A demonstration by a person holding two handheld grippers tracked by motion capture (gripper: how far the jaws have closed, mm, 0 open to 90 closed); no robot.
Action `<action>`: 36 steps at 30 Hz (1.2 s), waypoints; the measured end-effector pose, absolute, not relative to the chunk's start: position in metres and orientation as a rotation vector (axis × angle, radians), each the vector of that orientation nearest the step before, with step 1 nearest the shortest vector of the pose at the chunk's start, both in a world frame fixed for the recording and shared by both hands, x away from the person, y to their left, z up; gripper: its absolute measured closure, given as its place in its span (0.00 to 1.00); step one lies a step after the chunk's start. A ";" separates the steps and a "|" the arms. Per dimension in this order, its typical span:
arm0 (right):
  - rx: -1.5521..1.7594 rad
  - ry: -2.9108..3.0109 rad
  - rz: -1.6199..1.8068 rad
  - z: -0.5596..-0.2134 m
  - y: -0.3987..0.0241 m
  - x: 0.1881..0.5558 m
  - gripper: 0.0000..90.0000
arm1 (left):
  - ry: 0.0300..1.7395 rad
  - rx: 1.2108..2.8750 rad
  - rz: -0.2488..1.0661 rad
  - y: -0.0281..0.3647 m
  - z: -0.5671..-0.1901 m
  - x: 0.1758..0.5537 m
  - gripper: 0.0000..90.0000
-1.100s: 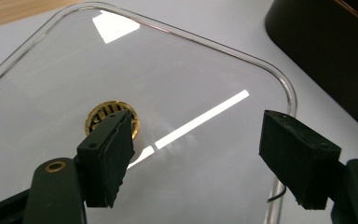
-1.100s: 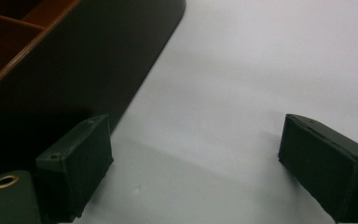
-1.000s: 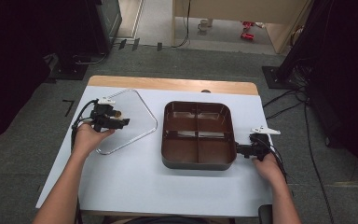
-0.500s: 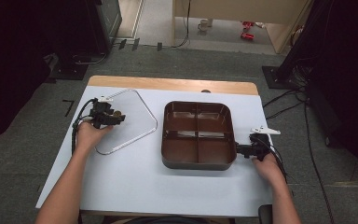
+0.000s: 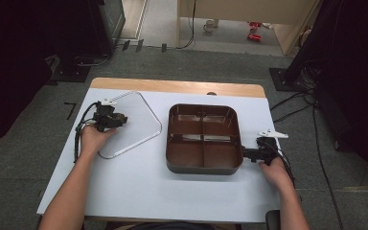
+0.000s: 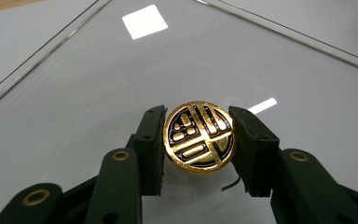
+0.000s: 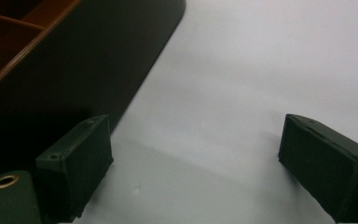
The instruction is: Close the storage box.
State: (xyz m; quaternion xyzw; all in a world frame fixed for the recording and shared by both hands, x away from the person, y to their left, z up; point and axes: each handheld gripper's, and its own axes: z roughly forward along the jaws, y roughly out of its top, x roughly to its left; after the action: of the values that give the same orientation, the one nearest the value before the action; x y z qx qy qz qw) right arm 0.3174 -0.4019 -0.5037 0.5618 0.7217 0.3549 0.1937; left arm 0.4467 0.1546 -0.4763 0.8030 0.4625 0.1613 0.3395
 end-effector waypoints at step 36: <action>1.576 2.026 0.997 -0.504 -0.402 0.317 0.10 | 1.103 2.059 0.351 0.151 -0.410 0.425 0.66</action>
State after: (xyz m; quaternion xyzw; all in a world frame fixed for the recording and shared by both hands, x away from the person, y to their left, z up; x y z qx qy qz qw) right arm 0.3174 -0.4020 -0.5037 0.5616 0.7219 0.3553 0.1929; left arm 0.4247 0.1508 -0.4096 0.8063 0.4319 0.1375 0.3801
